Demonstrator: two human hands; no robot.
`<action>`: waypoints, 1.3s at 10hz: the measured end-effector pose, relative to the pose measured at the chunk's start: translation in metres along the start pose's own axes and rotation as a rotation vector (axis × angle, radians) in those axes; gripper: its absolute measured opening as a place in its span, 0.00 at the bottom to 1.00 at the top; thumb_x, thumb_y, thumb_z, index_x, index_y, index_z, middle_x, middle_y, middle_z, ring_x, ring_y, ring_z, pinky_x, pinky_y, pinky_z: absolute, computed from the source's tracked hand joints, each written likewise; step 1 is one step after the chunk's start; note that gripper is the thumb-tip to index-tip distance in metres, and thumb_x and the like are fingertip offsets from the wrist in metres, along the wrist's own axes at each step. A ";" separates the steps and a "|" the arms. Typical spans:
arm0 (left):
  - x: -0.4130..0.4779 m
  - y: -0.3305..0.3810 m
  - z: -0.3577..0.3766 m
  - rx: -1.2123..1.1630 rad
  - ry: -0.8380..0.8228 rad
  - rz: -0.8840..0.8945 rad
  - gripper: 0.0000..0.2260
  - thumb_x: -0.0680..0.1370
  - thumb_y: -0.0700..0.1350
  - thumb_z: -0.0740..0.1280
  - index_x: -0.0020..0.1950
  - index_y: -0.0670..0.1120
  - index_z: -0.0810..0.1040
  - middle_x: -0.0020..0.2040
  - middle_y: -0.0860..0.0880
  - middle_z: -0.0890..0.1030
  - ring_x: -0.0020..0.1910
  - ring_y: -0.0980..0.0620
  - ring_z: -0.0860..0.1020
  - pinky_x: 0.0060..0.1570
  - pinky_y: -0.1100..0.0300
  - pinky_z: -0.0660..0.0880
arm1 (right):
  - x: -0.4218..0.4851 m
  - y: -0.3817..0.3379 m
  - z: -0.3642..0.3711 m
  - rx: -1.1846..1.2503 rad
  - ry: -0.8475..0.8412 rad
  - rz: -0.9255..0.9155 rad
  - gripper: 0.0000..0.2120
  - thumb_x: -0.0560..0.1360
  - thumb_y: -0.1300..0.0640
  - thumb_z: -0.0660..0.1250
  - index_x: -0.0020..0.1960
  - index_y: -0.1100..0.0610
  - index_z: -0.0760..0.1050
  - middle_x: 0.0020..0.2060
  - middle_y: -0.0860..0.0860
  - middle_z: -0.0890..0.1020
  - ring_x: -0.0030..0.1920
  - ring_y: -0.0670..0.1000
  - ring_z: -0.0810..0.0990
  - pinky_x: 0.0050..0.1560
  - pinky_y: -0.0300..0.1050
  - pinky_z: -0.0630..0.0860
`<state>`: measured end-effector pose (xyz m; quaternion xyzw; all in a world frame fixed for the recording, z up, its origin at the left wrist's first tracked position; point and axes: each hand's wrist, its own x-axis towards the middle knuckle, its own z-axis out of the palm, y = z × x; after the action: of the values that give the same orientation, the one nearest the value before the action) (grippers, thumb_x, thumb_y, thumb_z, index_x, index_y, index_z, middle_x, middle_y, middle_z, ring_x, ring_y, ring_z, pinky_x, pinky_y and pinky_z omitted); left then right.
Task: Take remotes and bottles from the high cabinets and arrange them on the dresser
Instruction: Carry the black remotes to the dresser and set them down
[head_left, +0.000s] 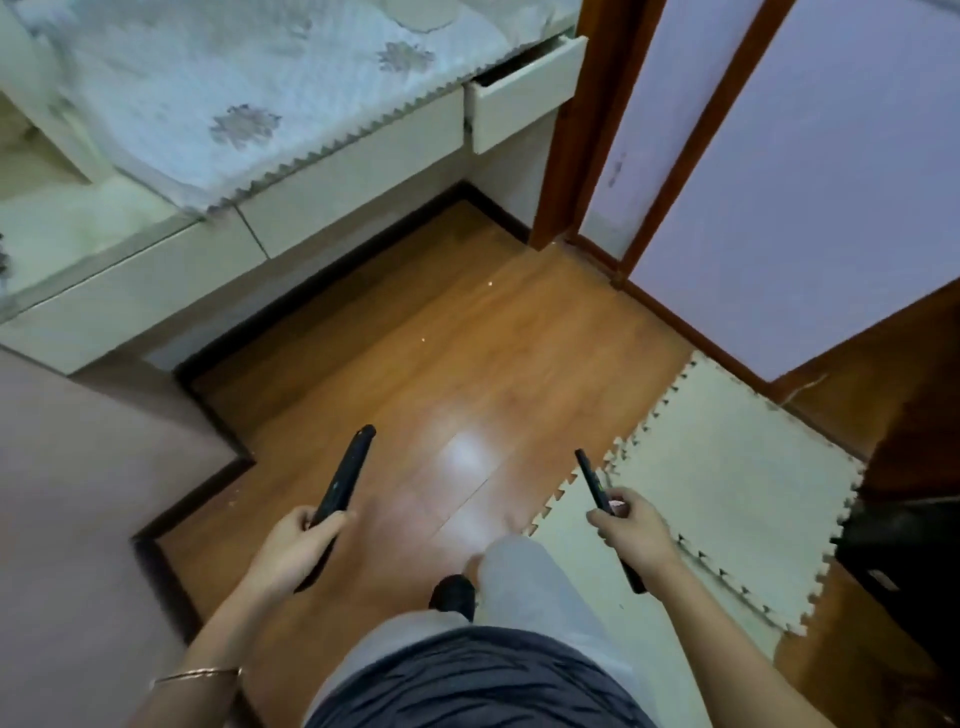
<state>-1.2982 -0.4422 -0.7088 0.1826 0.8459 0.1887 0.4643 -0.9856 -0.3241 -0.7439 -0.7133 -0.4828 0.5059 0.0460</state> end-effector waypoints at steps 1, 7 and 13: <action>0.021 0.019 -0.004 -0.072 -0.008 -0.033 0.18 0.76 0.53 0.65 0.59 0.42 0.73 0.47 0.44 0.77 0.43 0.47 0.74 0.35 0.62 0.67 | 0.030 -0.031 0.000 -0.038 -0.023 -0.014 0.08 0.73 0.61 0.66 0.50 0.55 0.70 0.34 0.50 0.76 0.39 0.57 0.76 0.42 0.49 0.71; 0.184 0.209 -0.046 -0.342 0.199 -0.154 0.11 0.76 0.47 0.63 0.55 0.44 0.68 0.37 0.48 0.74 0.34 0.50 0.72 0.32 0.58 0.66 | 0.294 -0.323 -0.022 -0.364 -0.188 -0.167 0.07 0.73 0.61 0.66 0.49 0.58 0.70 0.35 0.53 0.76 0.34 0.53 0.73 0.32 0.44 0.65; 0.286 0.256 -0.207 -0.518 0.337 0.041 0.09 0.73 0.48 0.70 0.46 0.55 0.71 0.41 0.52 0.78 0.36 0.54 0.77 0.36 0.62 0.70 | 0.326 -0.534 0.112 -0.520 -0.299 -0.473 0.10 0.71 0.60 0.69 0.51 0.56 0.75 0.36 0.46 0.78 0.41 0.53 0.78 0.43 0.46 0.72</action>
<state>-1.5848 -0.1141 -0.6860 0.0413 0.8309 0.4347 0.3449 -1.4076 0.1510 -0.7231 -0.4885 -0.7477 0.4403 -0.0923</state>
